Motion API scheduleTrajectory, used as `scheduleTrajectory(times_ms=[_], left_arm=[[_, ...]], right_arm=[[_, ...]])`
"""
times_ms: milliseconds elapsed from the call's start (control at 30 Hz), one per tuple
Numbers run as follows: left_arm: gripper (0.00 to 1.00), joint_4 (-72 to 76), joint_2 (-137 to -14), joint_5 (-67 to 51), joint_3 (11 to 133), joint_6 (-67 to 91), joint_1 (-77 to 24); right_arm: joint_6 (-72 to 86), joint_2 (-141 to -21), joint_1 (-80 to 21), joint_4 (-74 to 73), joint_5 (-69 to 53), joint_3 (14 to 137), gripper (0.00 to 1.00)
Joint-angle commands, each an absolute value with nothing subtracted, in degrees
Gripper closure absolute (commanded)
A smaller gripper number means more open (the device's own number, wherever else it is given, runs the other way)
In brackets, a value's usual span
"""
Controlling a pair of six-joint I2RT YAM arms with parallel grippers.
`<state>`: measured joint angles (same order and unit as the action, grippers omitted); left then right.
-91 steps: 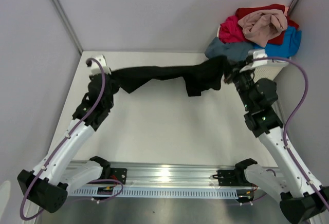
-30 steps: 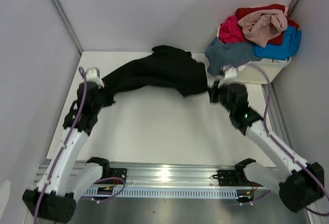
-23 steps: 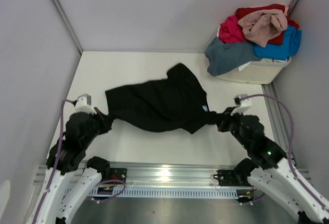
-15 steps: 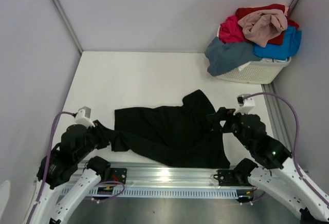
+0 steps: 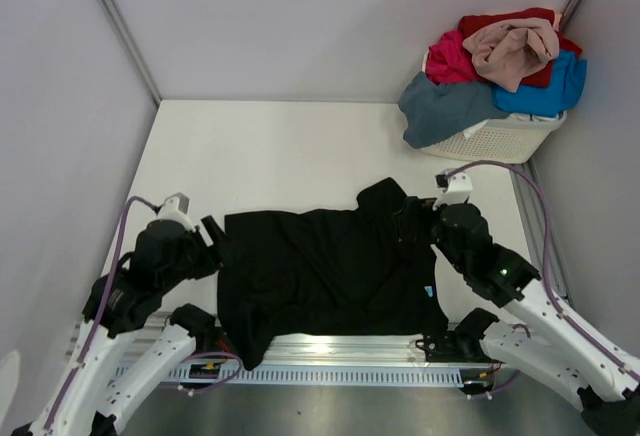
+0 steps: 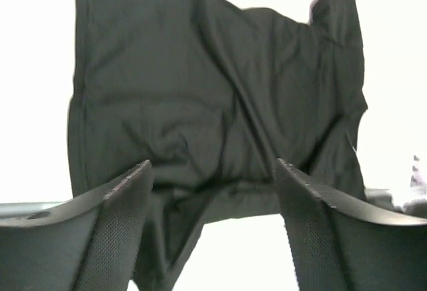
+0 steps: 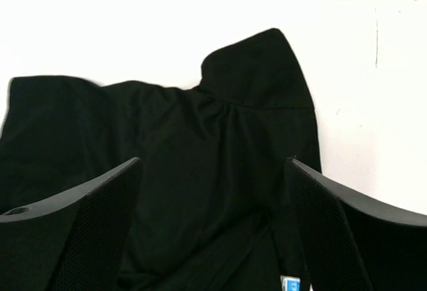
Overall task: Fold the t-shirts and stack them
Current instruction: Flatten out the tshirt
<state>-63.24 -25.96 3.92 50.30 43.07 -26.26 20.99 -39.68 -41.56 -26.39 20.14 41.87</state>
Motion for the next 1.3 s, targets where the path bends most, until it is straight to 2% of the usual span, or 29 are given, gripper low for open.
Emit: scheduleTrajectory(times_ms=[0,100,233,333,567,700,1033,1267], left_arm=[[0.2,-53.7,-35.3,9.7,53.0,40.2,-26.5],[0.16,-51.2,-44.3,10.5,55.3,38.6,-23.0],[0.16,-44.0,-54.5,-4.9,52.7,37.8,-7.8],[0.17,-40.1,-62.4,-6.4,51.9,36.5,-3.5],[0.23,-44.4,-82.8,-8.9,61.4,35.4,-0.2],[0.24,-44.2,-89.9,-10.5,64.3,35.9,-0.2],[0.29,-44.2,-99.4,-9.3,66.9,35.7,2.8],[0.38,-45.7,-105.7,-10.5,68.4,34.9,3.2]], right_arm=[[18.9,-46.5,-41.5,-18.4,23.0,43.5,0.12],[19.2,-51.0,-39.2,-14.5,22.6,43.3,0.14],[21.3,-58.0,-31.6,-9.9,18.9,43.0,0.21],[23.6,-60.9,-23.6,-6.0,13.6,43.1,0.24],[25.6,-74.3,-19.0,-3.7,14.8,48.9,0.24],[27.6,-81.5,-18.6,-1.3,12.8,50.2,0.24],[30.9,-92.9,-17.9,3.3,3.0,53.1,0.27],[31.2,-99.0,-18.0,2.6,0.6,54.9,0.31]])
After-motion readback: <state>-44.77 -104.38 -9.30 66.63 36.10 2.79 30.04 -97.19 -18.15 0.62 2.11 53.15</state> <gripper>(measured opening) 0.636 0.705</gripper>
